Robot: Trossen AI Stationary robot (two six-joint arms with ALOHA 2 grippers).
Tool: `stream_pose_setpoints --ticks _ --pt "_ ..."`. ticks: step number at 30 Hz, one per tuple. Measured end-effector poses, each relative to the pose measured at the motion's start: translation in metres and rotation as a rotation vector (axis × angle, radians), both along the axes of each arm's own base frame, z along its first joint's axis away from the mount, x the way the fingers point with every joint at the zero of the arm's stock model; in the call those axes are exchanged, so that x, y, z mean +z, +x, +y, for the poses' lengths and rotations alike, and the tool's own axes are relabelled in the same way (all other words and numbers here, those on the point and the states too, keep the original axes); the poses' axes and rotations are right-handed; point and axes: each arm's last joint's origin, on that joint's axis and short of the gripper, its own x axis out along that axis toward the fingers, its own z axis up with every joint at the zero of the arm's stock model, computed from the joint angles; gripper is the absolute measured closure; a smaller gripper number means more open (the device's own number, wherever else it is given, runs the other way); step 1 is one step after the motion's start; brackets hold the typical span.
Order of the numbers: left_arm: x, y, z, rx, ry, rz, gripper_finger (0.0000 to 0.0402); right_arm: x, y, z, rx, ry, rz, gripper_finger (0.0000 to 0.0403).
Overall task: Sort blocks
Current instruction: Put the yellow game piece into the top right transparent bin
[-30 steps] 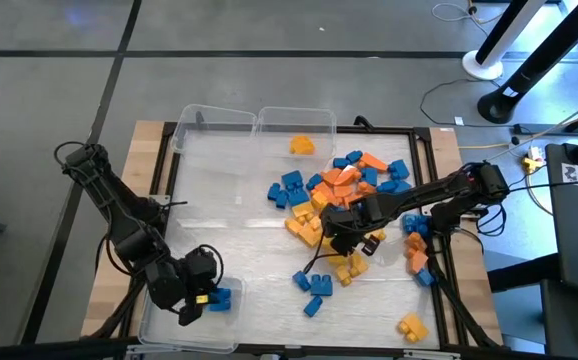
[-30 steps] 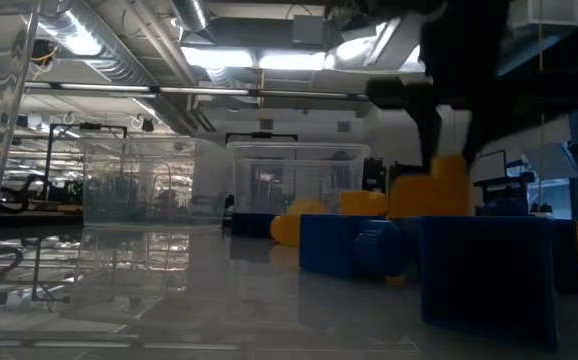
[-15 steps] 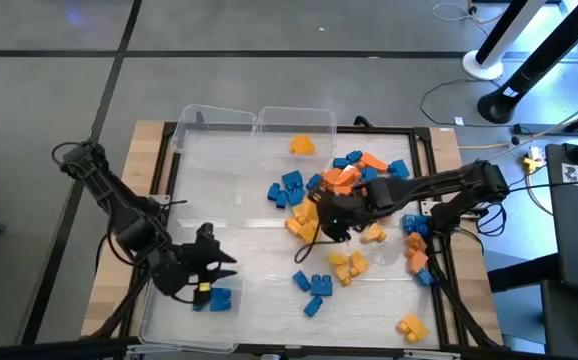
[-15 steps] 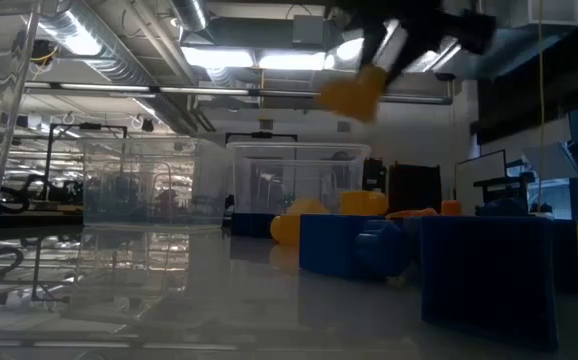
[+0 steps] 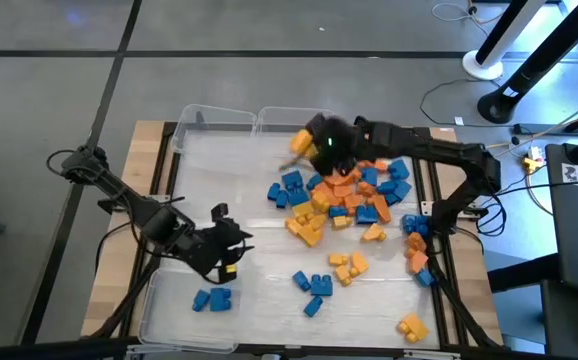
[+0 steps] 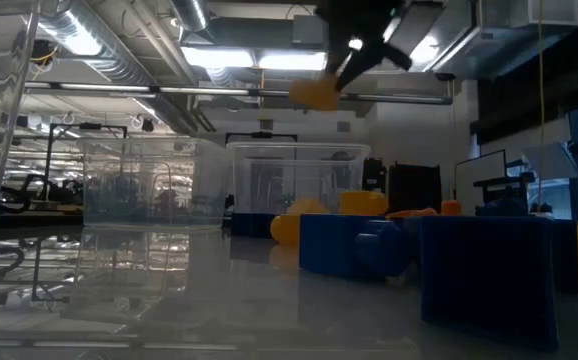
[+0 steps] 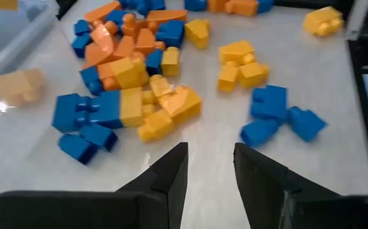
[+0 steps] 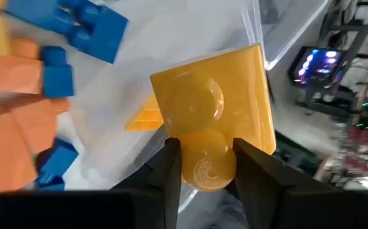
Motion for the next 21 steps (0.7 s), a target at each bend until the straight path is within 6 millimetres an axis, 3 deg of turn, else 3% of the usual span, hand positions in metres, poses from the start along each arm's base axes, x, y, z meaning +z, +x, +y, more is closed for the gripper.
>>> stream_pose_setpoints --ticks 5,9,15,21 --pt "-0.006 0.012 0.013 0.039 0.040 0.026 0.0286 -0.013 -0.001 -0.052 -0.052 0.098 -0.050 0.0277" --pt "-0.010 0.021 0.022 0.070 0.062 0.046 0.0286 -0.029 0.000 -0.080 -0.098 0.135 -0.042 0.0276" --pt "-0.016 0.032 0.038 0.137 0.070 0.063 0.0286 -0.056 0.005 -0.103 -0.158 0.155 0.022 0.0276" --pt "-0.022 0.048 0.048 0.088 0.065 0.086 0.0286 -0.077 0.016 -0.107 -0.176 0.184 0.063 0.0267"
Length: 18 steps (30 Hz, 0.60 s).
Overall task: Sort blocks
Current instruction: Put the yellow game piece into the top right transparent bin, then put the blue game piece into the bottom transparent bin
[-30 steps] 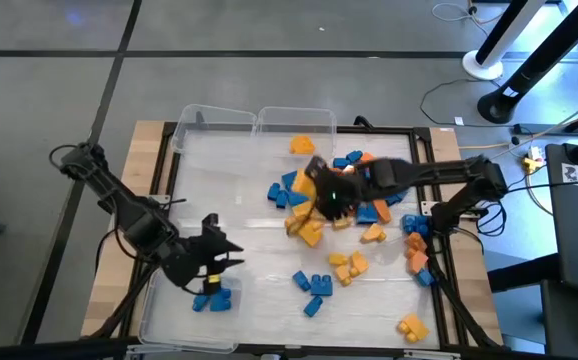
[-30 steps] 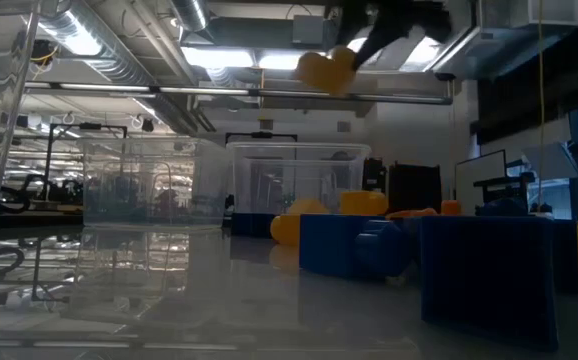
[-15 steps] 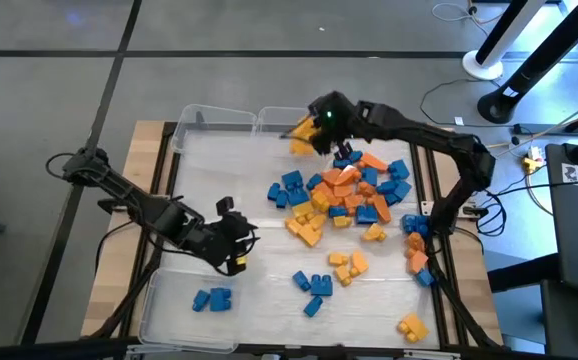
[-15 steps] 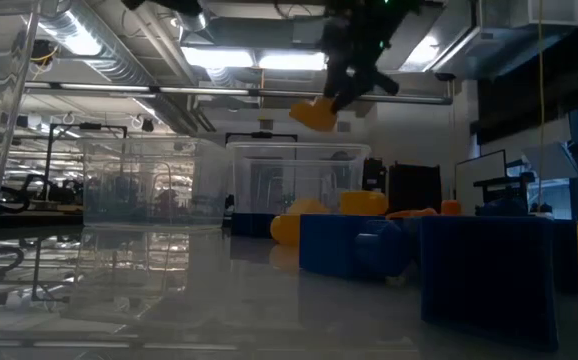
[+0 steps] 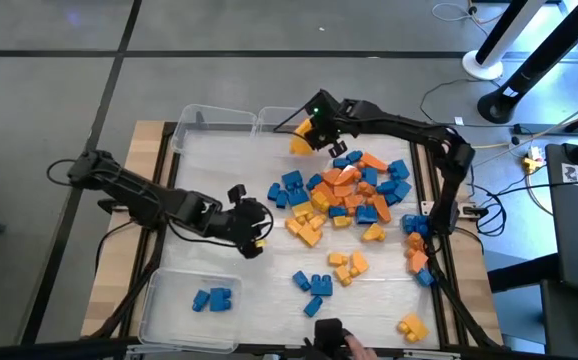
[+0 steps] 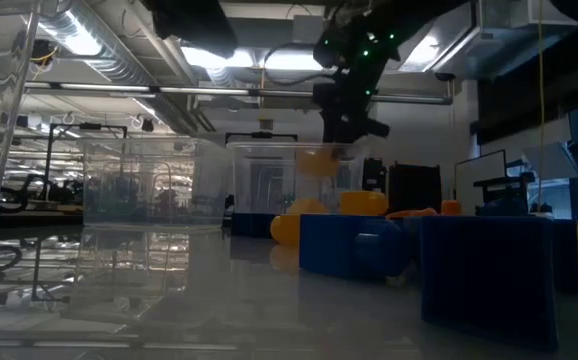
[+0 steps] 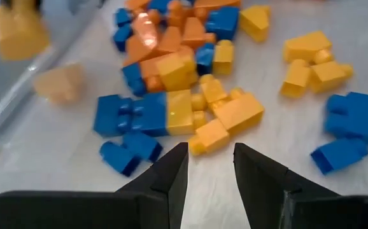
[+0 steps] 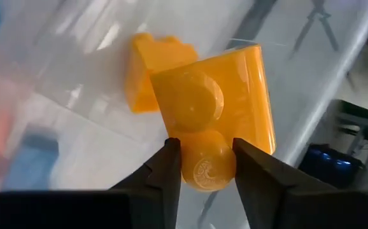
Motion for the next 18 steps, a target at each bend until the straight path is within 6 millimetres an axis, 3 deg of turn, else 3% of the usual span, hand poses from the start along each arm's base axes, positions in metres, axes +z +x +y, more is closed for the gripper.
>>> stream_pose_setpoints --ticks 11,18 --pt "-0.024 0.032 -0.003 -0.261 -0.105 0.055 0.0286 -0.006 0.002 -0.006 -0.106 -0.099 0.050 0.0171" --pt "-0.045 0.059 -0.015 -0.442 -0.051 0.008 0.0286 -0.004 -0.004 -0.007 -0.213 -0.201 0.124 0.0159"
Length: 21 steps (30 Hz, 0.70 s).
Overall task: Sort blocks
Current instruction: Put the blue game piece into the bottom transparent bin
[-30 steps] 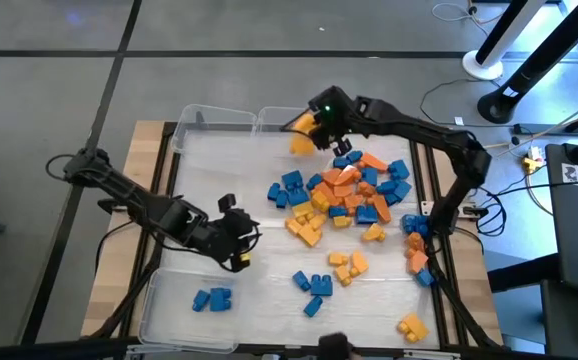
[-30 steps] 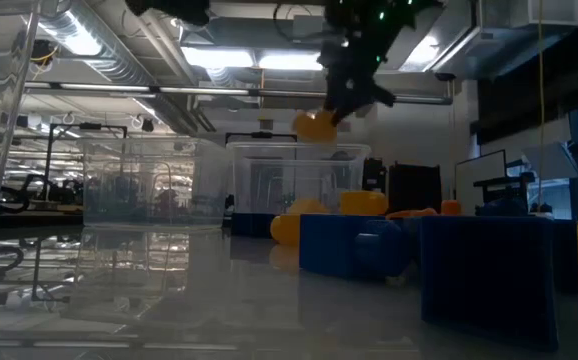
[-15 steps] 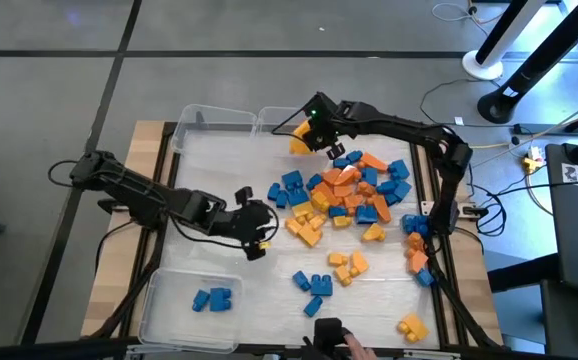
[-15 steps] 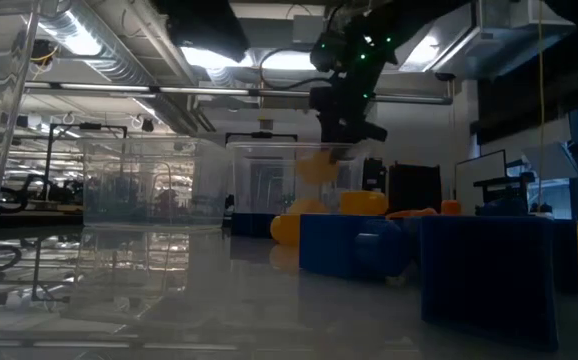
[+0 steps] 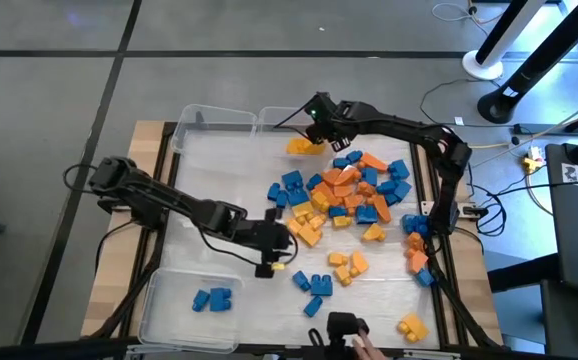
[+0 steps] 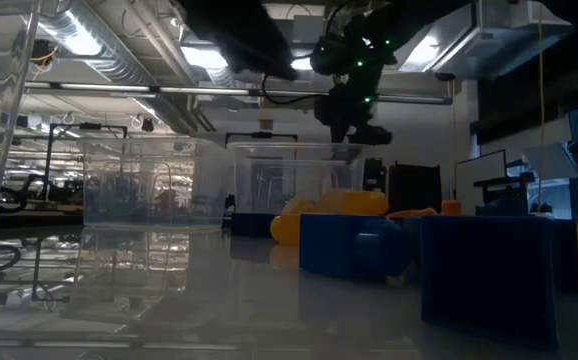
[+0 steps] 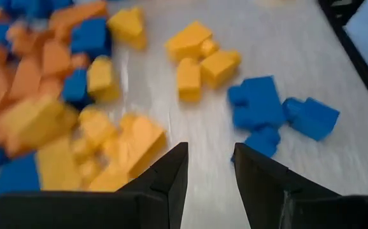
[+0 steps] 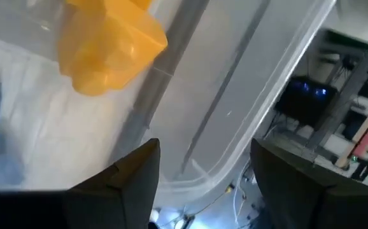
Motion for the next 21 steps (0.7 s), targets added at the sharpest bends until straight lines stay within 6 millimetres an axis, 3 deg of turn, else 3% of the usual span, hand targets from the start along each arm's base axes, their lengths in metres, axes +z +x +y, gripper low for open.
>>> stream_pose_setpoints --ticks 6,14,21 --pt "-0.011 0.015 -0.005 -0.099 0.070 -0.067 0.0283 0.010 -0.010 0.007 -0.032 0.052 -0.015 0.0168" --pt "-0.021 0.030 -0.003 -0.070 0.047 -0.133 0.0228 0.040 -0.027 0.017 -0.058 0.052 -0.090 0.0178" --pt "-0.021 0.031 0.001 -0.081 0.075 -0.139 0.0220 0.056 -0.042 0.027 -0.075 0.128 -0.142 0.0178"
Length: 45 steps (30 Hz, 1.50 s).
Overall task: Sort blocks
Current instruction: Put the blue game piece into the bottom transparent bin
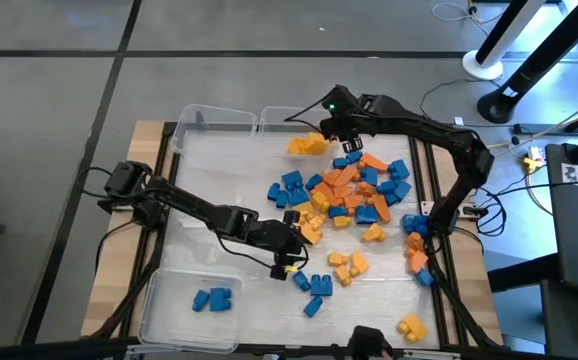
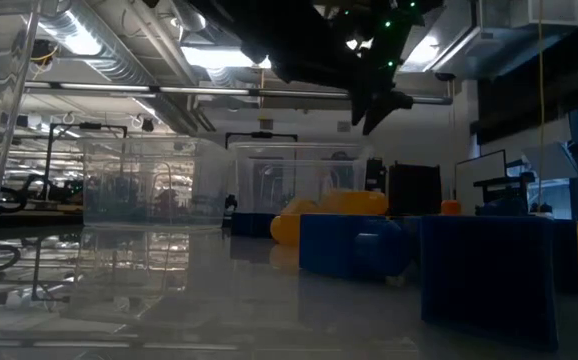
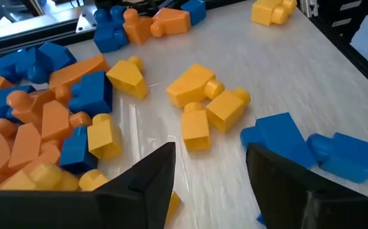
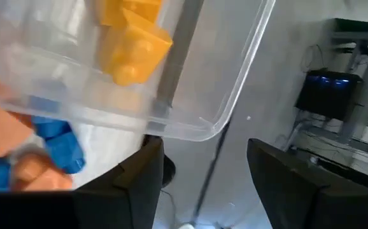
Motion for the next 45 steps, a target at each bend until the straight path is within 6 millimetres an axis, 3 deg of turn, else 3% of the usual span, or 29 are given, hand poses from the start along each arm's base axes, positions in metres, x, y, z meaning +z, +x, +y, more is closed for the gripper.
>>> stream_pose_setpoints --ticks 9,15,20,29,39,45 --pt "0.001 0.000 -0.001 0.034 -0.075 -0.006 0.0224 0.020 -0.027 0.020 -0.030 0.168 -0.056 0.0178" --pt "0.001 0.000 -0.005 -0.156 -0.134 0.022 0.0224 0.042 -0.044 0.035 0.014 0.303 -0.198 0.0178" --pt "0.002 0.002 -0.002 -0.209 -0.101 -0.004 0.0224 0.054 -0.053 0.044 0.030 0.403 -0.300 0.0178" --pt "-0.037 0.024 -0.009 -0.348 -0.108 0.060 0.0225 0.062 -0.057 0.053 0.072 0.506 -0.370 0.0178" --pt "-0.051 0.043 -0.015 -0.409 -0.104 0.197 0.0225 0.061 -0.048 0.069 0.144 0.512 -0.352 0.0178" --pt "-0.063 0.042 -0.016 -0.421 -0.114 0.269 0.0225 0.061 -0.044 0.078 0.168 0.484 -0.335 0.0178"
